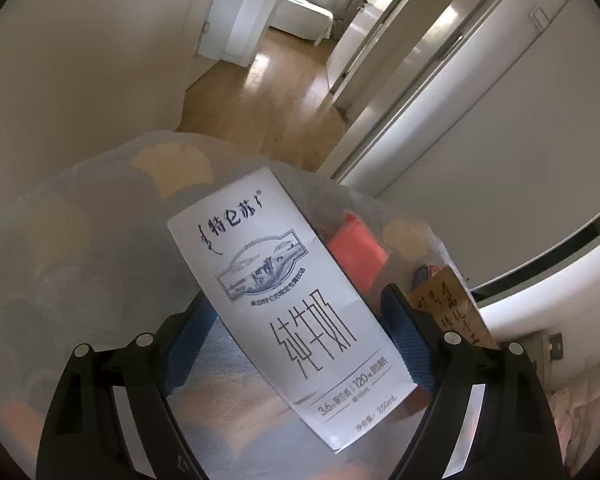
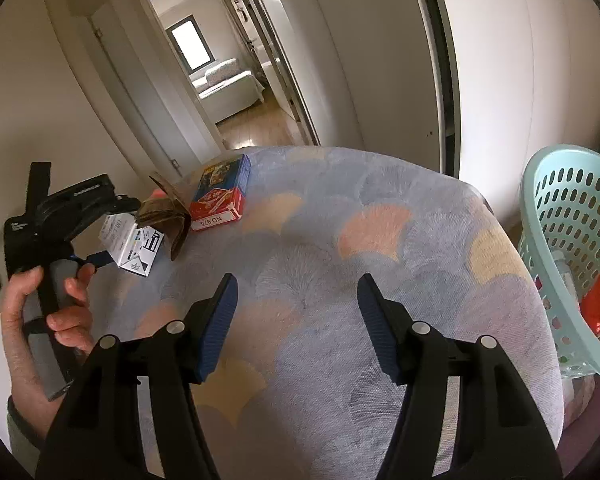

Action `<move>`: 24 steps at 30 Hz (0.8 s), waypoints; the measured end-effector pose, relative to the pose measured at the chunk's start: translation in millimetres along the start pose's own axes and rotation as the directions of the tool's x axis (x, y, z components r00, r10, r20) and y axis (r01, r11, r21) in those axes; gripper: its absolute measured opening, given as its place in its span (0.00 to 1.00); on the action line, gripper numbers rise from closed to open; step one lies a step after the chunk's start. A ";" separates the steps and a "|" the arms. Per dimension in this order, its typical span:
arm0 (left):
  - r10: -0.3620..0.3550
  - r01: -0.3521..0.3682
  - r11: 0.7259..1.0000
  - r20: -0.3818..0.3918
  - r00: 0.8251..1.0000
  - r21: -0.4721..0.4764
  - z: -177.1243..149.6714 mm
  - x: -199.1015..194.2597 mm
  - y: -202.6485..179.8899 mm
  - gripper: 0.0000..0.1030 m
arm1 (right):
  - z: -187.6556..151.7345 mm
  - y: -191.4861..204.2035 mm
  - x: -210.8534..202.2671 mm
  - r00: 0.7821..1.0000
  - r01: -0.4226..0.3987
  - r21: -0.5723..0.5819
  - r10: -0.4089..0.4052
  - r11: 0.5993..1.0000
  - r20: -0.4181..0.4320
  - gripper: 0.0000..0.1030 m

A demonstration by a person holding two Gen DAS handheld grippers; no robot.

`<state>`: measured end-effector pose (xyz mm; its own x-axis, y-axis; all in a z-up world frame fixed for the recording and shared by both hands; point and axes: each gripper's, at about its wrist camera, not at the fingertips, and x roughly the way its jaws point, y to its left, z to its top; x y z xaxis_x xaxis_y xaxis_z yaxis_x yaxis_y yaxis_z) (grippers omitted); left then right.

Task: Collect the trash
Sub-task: 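Grasp the white milk carton with the left tool while the right tool grasps the brown paper bag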

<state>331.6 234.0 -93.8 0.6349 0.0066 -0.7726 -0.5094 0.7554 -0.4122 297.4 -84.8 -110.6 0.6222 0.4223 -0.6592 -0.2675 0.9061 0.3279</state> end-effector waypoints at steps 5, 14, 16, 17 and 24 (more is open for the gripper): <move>0.038 -0.037 0.998 -0.006 0.999 0.053 -2.5 -6.0 0.7 0.72 | 1.4 6.3 3.0 1.000 0.004 -0.029 -0.004 1.000 -0.019 0.57; -0.039 0.047 0.983 -0.048 0.998 0.179 -32.9 -45.3 25.9 0.55 | 27.9 62.0 22.9 0.995 -0.080 -0.151 0.070 0.985 -0.071 0.57; -0.056 0.064 0.977 -0.042 0.998 0.202 -40.8 -56.9 36.0 0.54 | 33.3 80.7 30.1 0.997 -0.069 -0.211 0.058 0.975 -0.060 0.57; -0.058 0.064 0.976 -0.032 0.998 0.209 -44.2 -61.3 41.1 0.53 | 34.8 89.3 35.2 0.997 -0.061 -0.237 0.050 0.970 -0.053 0.57; -0.077 0.060 0.961 0.053 0.996 0.271 -56.1 -69.4 53.4 0.53 | 29.4 120.3 71.9 0.997 -0.045 -0.323 0.022 0.945 -0.074 0.57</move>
<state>227.8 237.1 -89.3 0.7023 -0.0167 -0.7117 -0.2937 0.9038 -0.3111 331.5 53.7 -98.6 0.5599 0.4428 -0.7003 -0.5184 0.8465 0.1208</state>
